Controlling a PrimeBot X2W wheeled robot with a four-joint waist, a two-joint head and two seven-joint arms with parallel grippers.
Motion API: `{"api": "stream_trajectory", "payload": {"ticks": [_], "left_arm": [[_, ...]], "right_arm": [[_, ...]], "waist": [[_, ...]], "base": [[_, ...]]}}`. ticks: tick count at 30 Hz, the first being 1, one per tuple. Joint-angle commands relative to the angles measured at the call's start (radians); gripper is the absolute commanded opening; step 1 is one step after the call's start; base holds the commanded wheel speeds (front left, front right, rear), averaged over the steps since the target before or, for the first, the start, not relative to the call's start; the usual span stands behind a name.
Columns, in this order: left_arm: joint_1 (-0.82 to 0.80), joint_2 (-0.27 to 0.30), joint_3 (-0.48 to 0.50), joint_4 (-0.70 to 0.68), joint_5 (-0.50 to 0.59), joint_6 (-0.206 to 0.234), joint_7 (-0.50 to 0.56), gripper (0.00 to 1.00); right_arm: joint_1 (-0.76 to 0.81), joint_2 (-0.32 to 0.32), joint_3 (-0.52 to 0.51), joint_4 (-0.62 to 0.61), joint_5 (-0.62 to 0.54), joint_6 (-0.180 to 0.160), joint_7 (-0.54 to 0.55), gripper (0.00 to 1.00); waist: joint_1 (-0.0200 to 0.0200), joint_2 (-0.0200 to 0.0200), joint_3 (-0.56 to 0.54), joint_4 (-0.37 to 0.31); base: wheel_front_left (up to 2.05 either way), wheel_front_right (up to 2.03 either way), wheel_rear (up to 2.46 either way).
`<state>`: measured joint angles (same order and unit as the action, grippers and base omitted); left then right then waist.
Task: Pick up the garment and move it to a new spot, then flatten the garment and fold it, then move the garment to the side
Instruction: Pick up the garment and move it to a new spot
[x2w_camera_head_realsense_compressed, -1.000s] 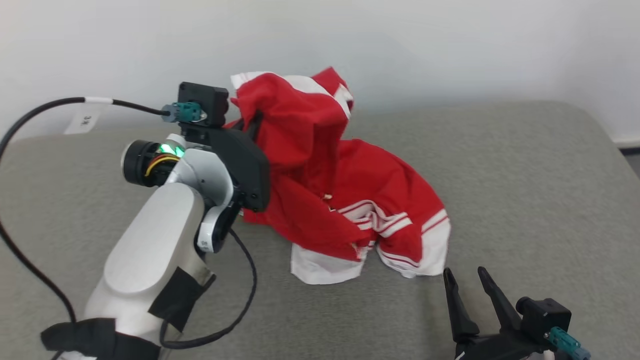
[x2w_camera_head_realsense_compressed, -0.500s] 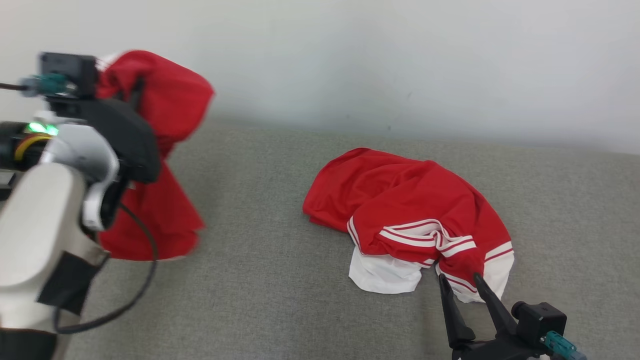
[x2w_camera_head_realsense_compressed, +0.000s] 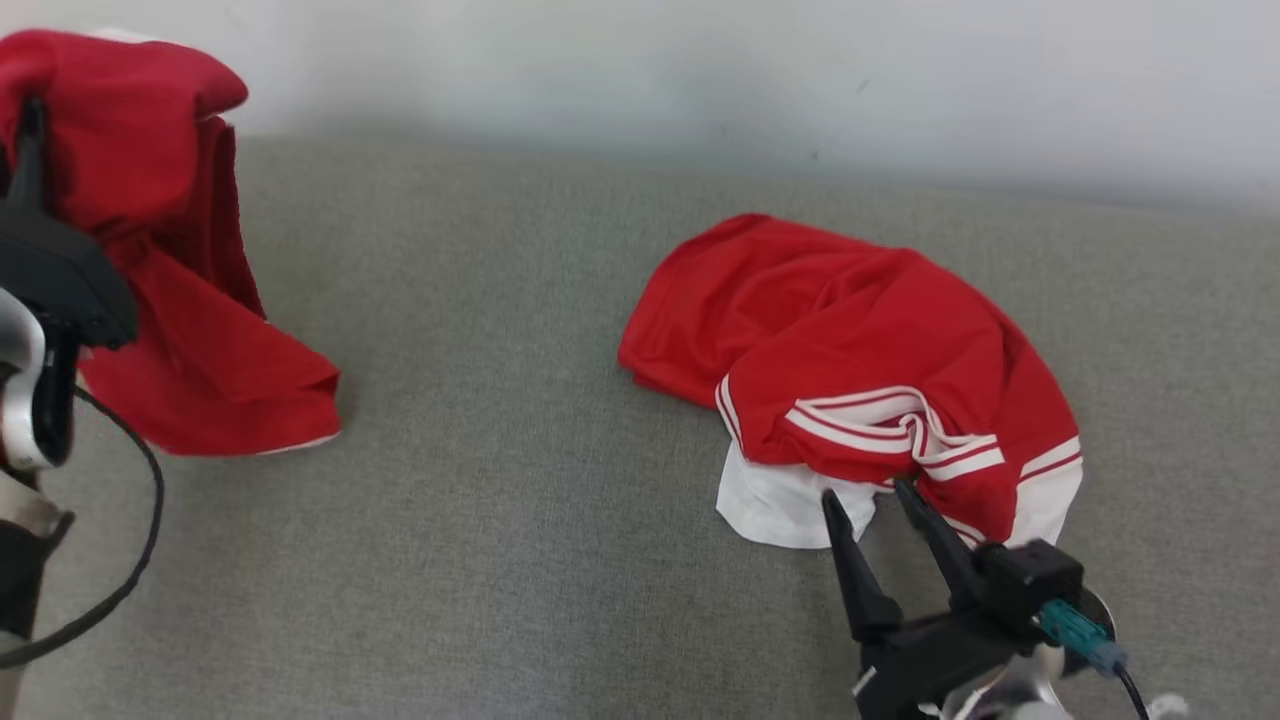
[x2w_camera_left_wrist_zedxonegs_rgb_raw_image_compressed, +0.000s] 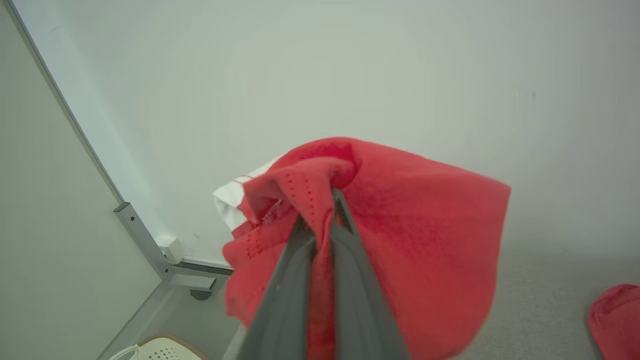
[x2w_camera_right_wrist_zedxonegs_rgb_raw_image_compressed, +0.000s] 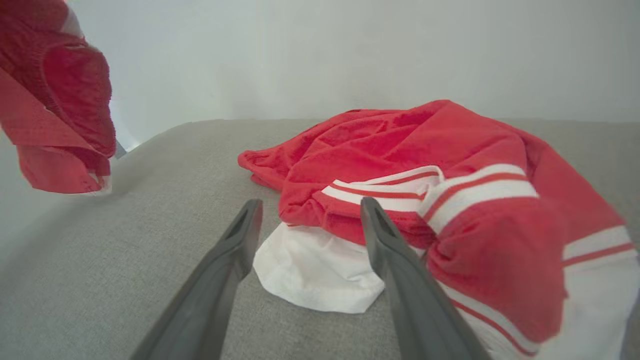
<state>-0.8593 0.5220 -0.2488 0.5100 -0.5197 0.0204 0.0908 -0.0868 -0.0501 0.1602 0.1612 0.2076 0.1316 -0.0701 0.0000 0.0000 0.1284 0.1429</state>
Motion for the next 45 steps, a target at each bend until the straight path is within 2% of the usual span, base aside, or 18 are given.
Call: {"api": "stream_trajectory", "payload": {"ticks": [1, 3, 6, 13, 14, 15, 16, 17, 23, 26, 27, 29, 30, 32, 39, 43, 44, 45], "left_arm": [[0.021, -0.017, 0.007, 0.023, 0.009, 0.021, -0.038, 0.00], [0.038, -0.007, -0.007, 0.065, 0.062, 0.073, -0.090, 0.00], [0.053, -0.038, -0.012, 0.135, 0.094, 0.140, -0.173, 0.00], [0.062, -0.059, 0.019, 0.334, 0.072, 0.202, -0.217, 0.00], [0.062, -0.060, 0.027, 0.358, 0.062, 0.207, -0.216, 0.03], [0.058, -0.060, 0.031, 0.381, 0.061, 0.214, -0.218, 0.28], [0.056, -0.063, 0.030, 0.399, 0.061, 0.212, -0.221, 0.91], [0.053, -0.069, 0.029, 0.412, 0.059, 0.210, -0.230, 1.00], [0.051, -0.116, 0.038, 0.495, 0.019, 0.177, -0.244, 1.00], [0.054, -0.123, 0.053, 0.532, -0.003, 0.195, -0.244, 1.00], [0.056, -0.119, 0.054, 0.535, 0.001, 0.187, -0.258, 1.00], [0.062, -0.121, 0.060, 0.529, -0.009, 0.164, -0.286, 1.00], [0.066, -0.125, 0.056, 0.515, -0.015, 0.127, -0.301, 1.00], [0.071, -0.133, 0.045, 0.488, -0.008, 0.090, -0.324, 1.00], [0.186, -0.195, 0.035, 0.282, -0.019, -0.017, -0.356, 1.00], [0.347, -0.231, 0.057, 0.057, 0.001, -0.047, -0.357, 1.00], [0.432, -0.252, 0.072, -0.057, 0.005, -0.060, -0.357, 1.00], [0.475, -0.263, 0.073, -0.104, 0.015, -0.064, -0.357, 1.00]], "right_arm": [[-0.026, -0.008, 0.017, -0.020, -0.020, -0.002, 0.014, 1.00], [-0.039, -0.022, 0.043, -0.046, -0.032, -0.002, 0.037, 1.00], [-0.049, -0.045, 0.080, -0.083, -0.041, -0.002, 0.070, 1.00], [0.009, -0.076, 0.105, -0.175, -0.025, -0.002, 0.130, 1.00], [0.013, -0.077, 0.102, -0.185, -0.024, -0.002, 0.137, 1.00], [0.021, -0.078, 0.099, -0.195, -0.025, -0.002, 0.140, 1.00], [0.023, -0.079, 0.097, -0.201, -0.026, -0.002, 0.145, 1.00], [0.029, -0.079, 0.094, -0.204, -0.026, -0.002, 0.147, 1.00], [0.023, -0.061, 0.094, -0.205, -0.019, -0.002, 0.140, 1.00], [0.013, -0.051, 0.095, -0.184, -0.005, -0.002, 0.124, 1.00], [0.010, -0.047, 0.094, -0.177, -0.001, -0.002, 0.119, 1.00], [0.008, -0.038, 0.079, -0.159, 0.008, -0.002, 0.104, 1.00], [0.009, -0.035, 0.070, -0.152, 0.010, -0.002, 0.096, 1.00], [0.010, -0.028, 0.044, -0.133, 0.014, -0.002, 0.079, 1.00], [0.049, -0.006, -0.062, -0.067, 0.026, -0.002, 0.033, 1.00], [0.073, -0.002, -0.119, -0.050, 0.027, -0.002, 0.019, 1.00], [0.077, -0.001, -0.149, -0.045, 0.026, -0.002, 0.014, 1.00], [0.078, -0.001, -0.165, -0.044, 0.027, -0.002, 0.008, 1.00]], "waist": [[0.0000, 0.0000, 0.103, 0.005], [0.0000, 0.0000, 0.132, 0.001], [0.0000, 0.0000, 0.154, 0.000], [0.0000, 0.0000, 0.187, -0.015], [0.0000, 0.0000, 0.189, -0.015], [0.0000, 0.0000, 0.191, -0.015], [0.0000, 0.0000, 0.191, -0.013], [0.0000, 0.0000, 0.189, -0.011], [0.0000, 0.0000, 0.146, 0.001], [0.0000, 0.0000, 0.101, -0.001], [0.0000, 0.0000, 0.088, -0.003], [0.0000, 0.0000, 0.056, -0.004], [0.0000, 0.0000, 0.044, -0.005], [0.0000, 0.0000, 0.016, -0.004], [0.0000, 0.0000, -0.100, -0.031], [0.0000, 0.0000, -0.141, -0.073], [0.0000, 0.0000, -0.151, -0.097], [0.0000, 0.0000, -0.154, -0.108]], "base": [[0.00, 0.00, 0.00], [0.00, 0.00, 0.00], [0.00, 0.00, 0.00], [0.00, 0.00, 0.00], [0.00, 0.00, 0.00], [0.00, 0.00, 0.00], [0.00, 0.00, 0.00], [0.00, 0.00, 0.00], [0.00, 0.00, 0.00], [0.00, 0.00, 0.00], [0.00, 0.00, 0.00], [0.00, 0.00, 0.00], [0.00, 0.00, 0.00], [0.00, 0.00, 0.00], [0.00, 0.00, 0.00], [0.00, 0.00, 0.00], [0.00, 0.00, 0.00], [0.00, 0.00, 0.00]]}}
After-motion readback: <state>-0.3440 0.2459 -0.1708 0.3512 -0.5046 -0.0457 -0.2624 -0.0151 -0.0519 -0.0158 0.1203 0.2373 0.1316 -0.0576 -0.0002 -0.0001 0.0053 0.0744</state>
